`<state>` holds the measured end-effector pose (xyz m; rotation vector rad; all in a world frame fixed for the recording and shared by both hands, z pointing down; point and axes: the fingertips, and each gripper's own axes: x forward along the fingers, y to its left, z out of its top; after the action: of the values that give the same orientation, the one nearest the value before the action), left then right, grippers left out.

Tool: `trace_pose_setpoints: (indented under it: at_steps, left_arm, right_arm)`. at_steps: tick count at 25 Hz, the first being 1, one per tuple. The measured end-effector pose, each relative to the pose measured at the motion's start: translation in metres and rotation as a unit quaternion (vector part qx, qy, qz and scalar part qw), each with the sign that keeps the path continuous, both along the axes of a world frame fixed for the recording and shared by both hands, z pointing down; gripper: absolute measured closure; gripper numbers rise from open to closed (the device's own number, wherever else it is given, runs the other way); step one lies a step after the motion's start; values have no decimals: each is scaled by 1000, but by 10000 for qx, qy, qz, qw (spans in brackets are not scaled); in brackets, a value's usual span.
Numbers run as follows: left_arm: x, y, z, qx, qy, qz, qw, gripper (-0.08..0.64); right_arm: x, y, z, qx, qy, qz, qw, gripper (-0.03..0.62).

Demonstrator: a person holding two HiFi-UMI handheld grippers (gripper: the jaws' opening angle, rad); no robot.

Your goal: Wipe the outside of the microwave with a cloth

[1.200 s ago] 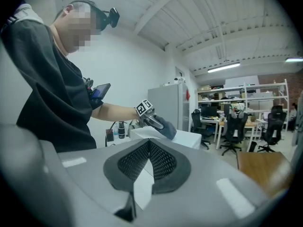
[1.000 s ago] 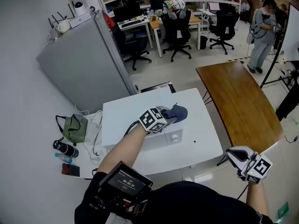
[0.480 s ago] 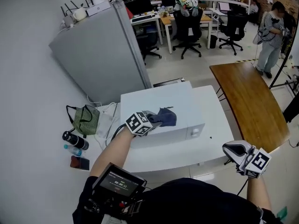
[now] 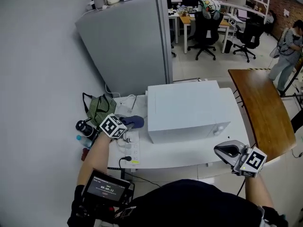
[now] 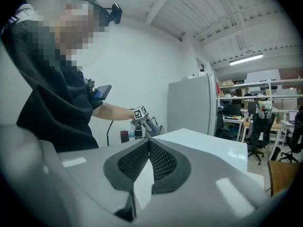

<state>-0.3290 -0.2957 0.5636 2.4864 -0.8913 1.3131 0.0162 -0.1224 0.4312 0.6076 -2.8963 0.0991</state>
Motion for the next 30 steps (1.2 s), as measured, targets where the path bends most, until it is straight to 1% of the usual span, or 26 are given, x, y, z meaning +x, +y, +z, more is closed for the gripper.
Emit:
trace_pose_setpoints:
  at_steps: [1,2,3,5,7,10,12,13,15,16,18,19,21,23,24,26,28,30]
  left_arm:
    - [8,-2,-12,149,27,-21,9999,503]
    - [27,-3,-26,300,99,70,9995,503]
    - [56,-4,-41,430,226,270,9985,503]
    - [134,0,-67,580,570,835,9932,503]
    - [220,6,-82,605,859,1367,9850,503]
    - [348,11,-83,522,1082,2025,9719,503]
    - [421,15,-77,430,1108,2388,9638,503]
    - [450,16,-72,386,1061,2537,9607,503]
    - [491,17,-53,301,848,2742,9575,503]
    - [501,16,-42,248,719,2788,9573,503]
    - [502,10,-21,109,568,2730,9603,503]
    - [495,7,-15,20,609,2633,9628,503]
    - [472,5,-10,-129,820,2422,9667,503]
    - [435,9,-10,-125,878,2334,9683,503]
    - [412,12,-10,-96,870,2297,9693,503]
    - [356,18,-11,-60,879,2134,9730,503]
    - [288,24,-11,-69,912,1862,9782,503]
    - [212,33,-12,-74,923,1502,9843,503]
  right_arm:
    - [7,1,-1,19,-3,24,10000,586]
    - [17,3,-1,38,-22,63,10000,586]
    - [30,4,-2,56,-59,117,9999,586]
    - [63,7,-2,101,-156,255,9995,586]
    - [106,11,-2,152,-221,430,9987,586]
    - [182,18,-3,210,-195,774,9966,586]
    - [233,23,-2,189,-237,1078,9937,586]
    - [256,25,-3,179,-317,1249,9915,586]
    - [292,30,-3,196,-460,1544,9867,586]
    - [303,33,-1,194,-457,1644,9851,586]
    - [312,39,1,169,-444,1747,9835,586]
    - [310,41,1,163,-433,1765,9832,586]
    - [302,44,7,95,-270,1785,9835,586]
    - [281,44,10,33,-115,1715,9851,586]
    - [264,41,8,67,-83,1645,9863,586]
    - [220,35,-3,144,-92,1430,9896,586]
    - [167,31,-12,209,-41,1143,9932,586]
    - [110,33,-13,191,58,774,9968,586]
